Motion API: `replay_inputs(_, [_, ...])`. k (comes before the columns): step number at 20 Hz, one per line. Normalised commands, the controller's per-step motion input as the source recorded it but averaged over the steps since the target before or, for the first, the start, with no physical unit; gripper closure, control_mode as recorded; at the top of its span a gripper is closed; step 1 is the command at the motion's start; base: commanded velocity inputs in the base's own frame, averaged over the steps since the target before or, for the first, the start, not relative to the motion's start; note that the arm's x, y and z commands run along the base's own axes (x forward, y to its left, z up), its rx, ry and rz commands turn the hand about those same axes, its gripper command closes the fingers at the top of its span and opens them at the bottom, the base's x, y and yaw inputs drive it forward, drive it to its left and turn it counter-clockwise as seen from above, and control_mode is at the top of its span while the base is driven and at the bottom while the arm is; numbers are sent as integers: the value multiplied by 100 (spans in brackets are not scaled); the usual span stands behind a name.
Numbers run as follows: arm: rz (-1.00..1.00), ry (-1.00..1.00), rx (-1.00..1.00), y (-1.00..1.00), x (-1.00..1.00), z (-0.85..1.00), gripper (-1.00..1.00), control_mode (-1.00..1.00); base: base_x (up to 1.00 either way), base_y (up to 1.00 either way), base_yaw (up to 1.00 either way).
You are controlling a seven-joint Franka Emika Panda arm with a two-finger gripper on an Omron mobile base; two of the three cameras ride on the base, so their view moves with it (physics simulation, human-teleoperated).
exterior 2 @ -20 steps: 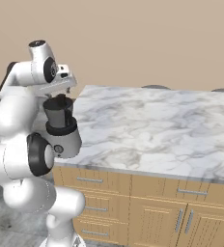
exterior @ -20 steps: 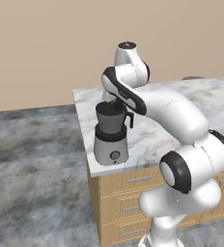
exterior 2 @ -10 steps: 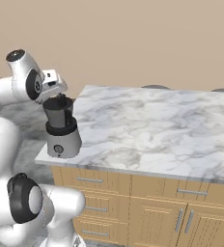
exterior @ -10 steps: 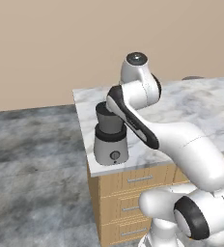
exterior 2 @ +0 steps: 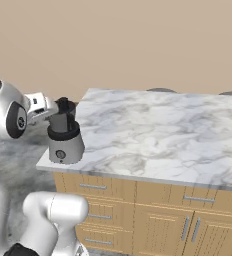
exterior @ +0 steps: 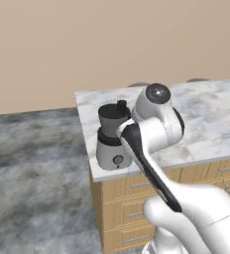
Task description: Grab the garlic and lime from the fridge, place them in the blender, close the lid, and turn on the blender to create a marinade.
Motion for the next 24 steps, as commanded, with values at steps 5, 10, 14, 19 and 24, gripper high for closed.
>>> replay_inputs(5, [0, -1, 0, 0, -61, -21, 100, -100, 0, 0, 0])
replay_inputs(10, [0, -3, 0, 0, -9, -1, 100, -100, 0, 0, 0])
replay_inputs(14, [0, 0, 0, 0, 0, 0, 100, -100, 0, 0, 0])
replay_inputs(19, [0, 0, 0, 1, 0, 0, 100, -100, 0, 0, 0])
replay_inputs(24, [0, 3, 0, 4, -2, -13, 100, -100, 0, 0, 0])
